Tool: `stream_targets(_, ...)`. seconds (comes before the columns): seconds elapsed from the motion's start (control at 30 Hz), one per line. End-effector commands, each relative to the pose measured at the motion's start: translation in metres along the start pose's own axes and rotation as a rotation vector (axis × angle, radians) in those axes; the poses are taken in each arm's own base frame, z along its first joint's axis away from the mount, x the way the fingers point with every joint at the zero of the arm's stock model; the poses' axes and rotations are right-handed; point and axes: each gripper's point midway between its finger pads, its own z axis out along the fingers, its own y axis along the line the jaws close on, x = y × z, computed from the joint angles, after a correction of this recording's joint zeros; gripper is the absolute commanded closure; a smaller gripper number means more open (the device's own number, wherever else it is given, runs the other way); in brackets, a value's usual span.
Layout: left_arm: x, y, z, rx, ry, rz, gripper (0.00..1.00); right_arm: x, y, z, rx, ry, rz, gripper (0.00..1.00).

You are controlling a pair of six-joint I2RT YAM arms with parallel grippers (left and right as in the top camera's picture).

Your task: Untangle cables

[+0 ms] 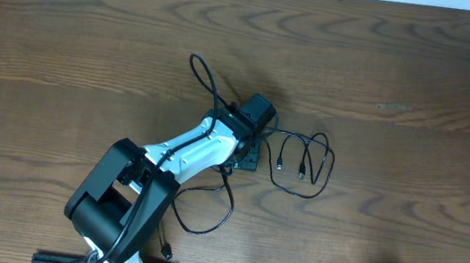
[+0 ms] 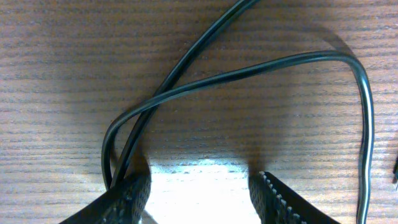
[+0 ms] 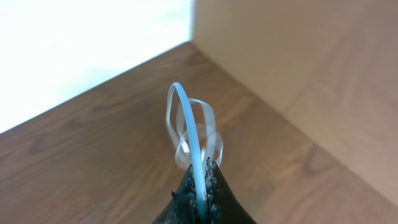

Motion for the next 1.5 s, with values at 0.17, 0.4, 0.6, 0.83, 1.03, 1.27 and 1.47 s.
stream_targets(0.17, 0.019, 0.014, 0.015, -0.045, 0.064, 0.006, 0.42, 0.009, -0.044, 0.043, 0.180, 0.076, 0.035, 0.99)
stream_targets(0.4, 0.019, 0.014, 0.015, -0.045, 0.064, 0.006, 0.42, 0.046, -0.046, 0.093, 0.169, 0.236, 0.035, 0.99)
stream_targets(0.6, 0.019, 0.014, 0.015, -0.045, 0.064, 0.006, 0.42, 0.075, -0.049, 0.126, 0.149, 0.350, 0.080, 0.99)
stream_targets(0.83, 0.019, 0.014, 0.015, -0.045, 0.064, 0.006, 0.42, 0.092, -0.047, 0.143, 0.052, 0.426, 0.166, 0.44)
stream_targets(1.03, 0.018, 0.014, 0.015, -0.043, 0.060, 0.003, 0.42, 0.101, 0.007, 0.143, -0.269, 0.507, 0.246, 0.09)
stream_targets(1.27, 0.014, 0.011, 0.015, -0.033, 0.044, -0.006, 0.42, 0.132, 0.073, 0.113, -0.609, 0.672, 0.210, 0.02)
stream_targets(1.47, 0.015, 0.010, 0.015, -0.027, 0.049, -0.006, 0.42, 0.186, 0.112, 0.073, -0.727, 0.875, 0.005, 0.01)
